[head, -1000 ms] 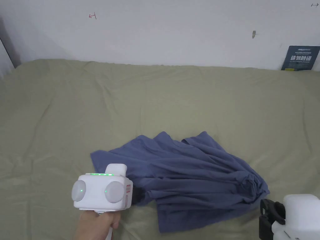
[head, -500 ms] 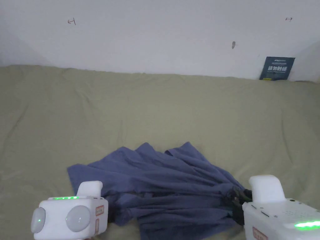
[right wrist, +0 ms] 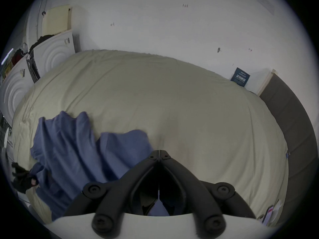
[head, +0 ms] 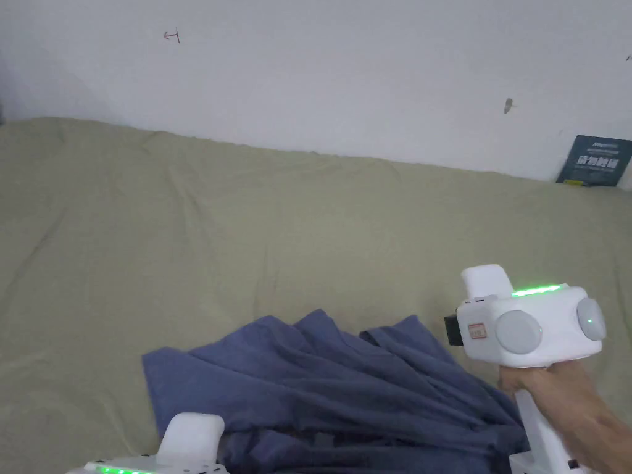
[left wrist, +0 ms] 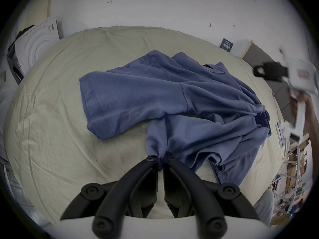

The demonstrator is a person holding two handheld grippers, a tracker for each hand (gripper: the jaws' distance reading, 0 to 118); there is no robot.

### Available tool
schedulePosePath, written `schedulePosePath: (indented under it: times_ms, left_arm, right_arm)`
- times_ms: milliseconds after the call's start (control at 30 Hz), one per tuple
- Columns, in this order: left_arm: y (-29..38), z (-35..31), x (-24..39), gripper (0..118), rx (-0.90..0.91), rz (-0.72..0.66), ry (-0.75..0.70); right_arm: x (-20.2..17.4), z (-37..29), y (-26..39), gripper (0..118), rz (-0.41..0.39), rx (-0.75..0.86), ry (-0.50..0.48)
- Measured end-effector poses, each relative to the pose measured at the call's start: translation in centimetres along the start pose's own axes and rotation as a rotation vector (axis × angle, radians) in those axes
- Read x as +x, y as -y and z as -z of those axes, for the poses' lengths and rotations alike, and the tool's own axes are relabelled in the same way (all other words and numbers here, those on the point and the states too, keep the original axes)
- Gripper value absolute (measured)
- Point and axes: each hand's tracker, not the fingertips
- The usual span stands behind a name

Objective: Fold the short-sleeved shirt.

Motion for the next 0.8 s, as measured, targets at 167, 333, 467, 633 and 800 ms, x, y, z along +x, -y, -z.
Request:
schedulePosePath:
  times_ms: [167, 333, 467, 633, 800]
  left_arm:
    - [0.0, 0.0, 0.0, 2, -0.004, 0.002, 0.008]
    - [0.2, 0.3, 0.5, 2, -0.013, 0.015, 0.012]
    - [0.2, 0.6, 0.5, 2, -0.019, 0.018, 0.009]
    - [0.2, 0.7, 0.6, 2, -0.026, 0.024, 0.005]
    - [0.0, 0.7, 0.8, 1, -0.036, 0.024, -0.004]
  right_arm:
    - [0.5, 3.6, -1.6, 63, 0.008, -0.096, -0.062]
    - [0.8, 6.8, -1.9, 116, 0.012, -0.196, -0.098]
    - [0.1, 8.4, -1.7, 116, -0.016, -0.238, -0.097]
    - [-0.6, 7.5, -1.5, 64, -0.006, -0.247, -0.153]
    - [-0.5, 4.6, -1.8, 2, -0.022, -0.187, -0.108]
